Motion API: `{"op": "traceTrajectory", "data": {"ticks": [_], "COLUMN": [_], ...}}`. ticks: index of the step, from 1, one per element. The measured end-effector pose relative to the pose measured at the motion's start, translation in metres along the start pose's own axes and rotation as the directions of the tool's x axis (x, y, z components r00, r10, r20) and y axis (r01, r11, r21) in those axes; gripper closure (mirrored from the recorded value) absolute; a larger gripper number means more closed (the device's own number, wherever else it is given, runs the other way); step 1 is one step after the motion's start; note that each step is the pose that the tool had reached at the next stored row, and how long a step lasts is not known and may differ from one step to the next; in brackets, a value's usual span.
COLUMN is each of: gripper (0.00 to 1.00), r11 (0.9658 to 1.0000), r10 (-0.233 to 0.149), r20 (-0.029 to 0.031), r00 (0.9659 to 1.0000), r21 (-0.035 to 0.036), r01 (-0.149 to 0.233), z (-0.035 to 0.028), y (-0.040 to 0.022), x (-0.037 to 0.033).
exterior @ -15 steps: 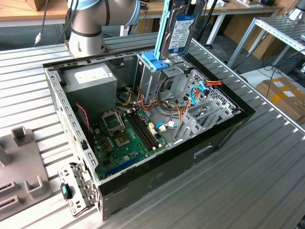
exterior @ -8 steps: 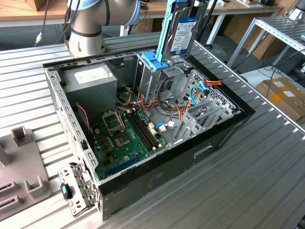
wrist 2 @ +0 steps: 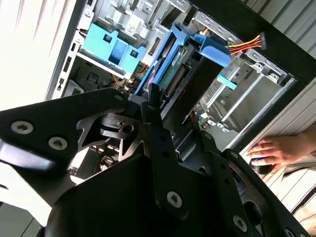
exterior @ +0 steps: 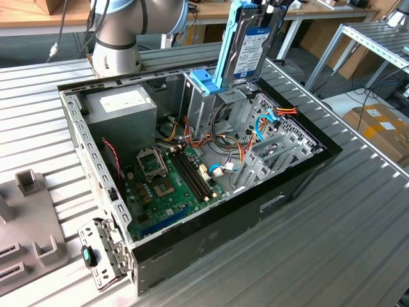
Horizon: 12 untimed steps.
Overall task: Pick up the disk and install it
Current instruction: 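Insert the disk into the insertion slot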
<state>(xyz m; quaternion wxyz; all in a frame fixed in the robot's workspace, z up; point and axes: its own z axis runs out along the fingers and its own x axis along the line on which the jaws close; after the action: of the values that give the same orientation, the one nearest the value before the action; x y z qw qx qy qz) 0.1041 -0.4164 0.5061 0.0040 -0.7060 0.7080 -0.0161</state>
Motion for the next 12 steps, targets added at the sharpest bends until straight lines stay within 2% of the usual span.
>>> {"op": "traceTrajectory", "data": {"ticks": [5, 12], "gripper": [0.65, 0.65], "r11": [1.0000, 1.0000], "r10": [0.000, 0.000], "r20": [-0.0001, -0.0001], "r00": [1.0000, 1.0000], "r21": [0.0000, 0.0000], "r01": [0.000, 0.000], "z": [0.0002, 0.0004], "y": [0.0000, -0.0001], "x": [0.0118, 0.0224]}}
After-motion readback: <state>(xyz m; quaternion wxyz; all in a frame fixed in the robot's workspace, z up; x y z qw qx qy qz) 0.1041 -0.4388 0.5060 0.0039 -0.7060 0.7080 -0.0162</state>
